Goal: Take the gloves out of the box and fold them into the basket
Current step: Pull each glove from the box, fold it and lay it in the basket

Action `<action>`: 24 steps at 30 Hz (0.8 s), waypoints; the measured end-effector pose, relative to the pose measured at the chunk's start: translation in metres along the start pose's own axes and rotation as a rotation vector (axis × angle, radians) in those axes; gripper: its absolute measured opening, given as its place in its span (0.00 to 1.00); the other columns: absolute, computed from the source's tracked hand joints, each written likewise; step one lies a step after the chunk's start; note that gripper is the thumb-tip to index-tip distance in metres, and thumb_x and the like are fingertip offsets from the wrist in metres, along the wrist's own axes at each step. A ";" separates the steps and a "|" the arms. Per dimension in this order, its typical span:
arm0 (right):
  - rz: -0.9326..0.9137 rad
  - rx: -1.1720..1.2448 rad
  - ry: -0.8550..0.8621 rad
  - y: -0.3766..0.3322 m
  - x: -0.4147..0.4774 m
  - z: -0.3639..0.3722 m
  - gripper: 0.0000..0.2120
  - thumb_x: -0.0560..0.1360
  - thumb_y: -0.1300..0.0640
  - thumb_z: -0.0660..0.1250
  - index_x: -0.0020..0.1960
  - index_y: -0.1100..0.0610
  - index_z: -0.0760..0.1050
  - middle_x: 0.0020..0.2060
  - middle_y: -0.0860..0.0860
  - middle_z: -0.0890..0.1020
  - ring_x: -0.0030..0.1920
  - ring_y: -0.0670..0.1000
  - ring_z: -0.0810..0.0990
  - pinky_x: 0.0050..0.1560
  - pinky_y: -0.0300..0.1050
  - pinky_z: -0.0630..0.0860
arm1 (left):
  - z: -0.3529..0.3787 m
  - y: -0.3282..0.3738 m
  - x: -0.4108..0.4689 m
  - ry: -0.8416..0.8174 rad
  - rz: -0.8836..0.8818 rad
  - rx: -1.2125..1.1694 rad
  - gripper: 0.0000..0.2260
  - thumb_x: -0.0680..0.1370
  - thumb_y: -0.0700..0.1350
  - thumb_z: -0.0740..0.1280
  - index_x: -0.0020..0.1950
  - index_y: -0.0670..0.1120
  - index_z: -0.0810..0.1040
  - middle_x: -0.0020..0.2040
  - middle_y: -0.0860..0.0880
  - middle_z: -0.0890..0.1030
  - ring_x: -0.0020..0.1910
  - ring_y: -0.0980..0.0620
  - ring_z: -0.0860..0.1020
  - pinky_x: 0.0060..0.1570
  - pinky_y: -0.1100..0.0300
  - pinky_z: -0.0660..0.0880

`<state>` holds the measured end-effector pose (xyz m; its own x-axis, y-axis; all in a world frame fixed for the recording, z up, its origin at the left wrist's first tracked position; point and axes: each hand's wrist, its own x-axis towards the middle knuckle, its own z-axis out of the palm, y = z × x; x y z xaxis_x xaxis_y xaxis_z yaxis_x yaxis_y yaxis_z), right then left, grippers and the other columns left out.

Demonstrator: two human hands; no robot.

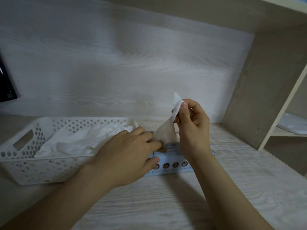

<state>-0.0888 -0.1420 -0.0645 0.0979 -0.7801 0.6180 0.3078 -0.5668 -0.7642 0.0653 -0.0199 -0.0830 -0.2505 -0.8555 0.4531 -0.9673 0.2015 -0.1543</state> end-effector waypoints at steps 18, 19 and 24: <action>0.080 -0.775 -0.306 0.003 -0.001 -0.013 0.19 0.71 0.50 0.68 0.56 0.62 0.80 0.47 0.57 0.85 0.47 0.54 0.85 0.45 0.54 0.83 | -0.004 0.005 -0.001 0.031 -0.008 -0.091 0.24 0.83 0.62 0.57 0.78 0.58 0.61 0.64 0.61 0.74 0.63 0.57 0.70 0.56 0.56 0.75; 0.079 -0.787 -0.268 0.006 0.000 -0.013 0.16 0.71 0.50 0.68 0.47 0.64 0.80 0.42 0.60 0.85 0.43 0.58 0.84 0.42 0.58 0.83 | -0.004 0.004 0.000 0.036 -0.007 -0.095 0.25 0.83 0.62 0.57 0.79 0.58 0.60 0.64 0.61 0.74 0.63 0.57 0.70 0.56 0.56 0.75; 0.098 -0.775 -0.165 0.004 0.006 -0.021 0.15 0.79 0.56 0.69 0.42 0.69 0.77 0.32 0.63 0.79 0.30 0.53 0.72 0.32 0.51 0.71 | -0.001 0.005 0.004 0.041 -0.005 -0.093 0.29 0.82 0.62 0.57 0.82 0.60 0.55 0.62 0.61 0.73 0.63 0.56 0.70 0.54 0.56 0.74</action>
<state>-0.1066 -0.1541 -0.0674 0.2480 -0.8211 0.5140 -0.4489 -0.5676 -0.6902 0.0598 -0.0213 -0.0810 -0.2450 -0.8368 0.4896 -0.9677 0.2423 -0.0701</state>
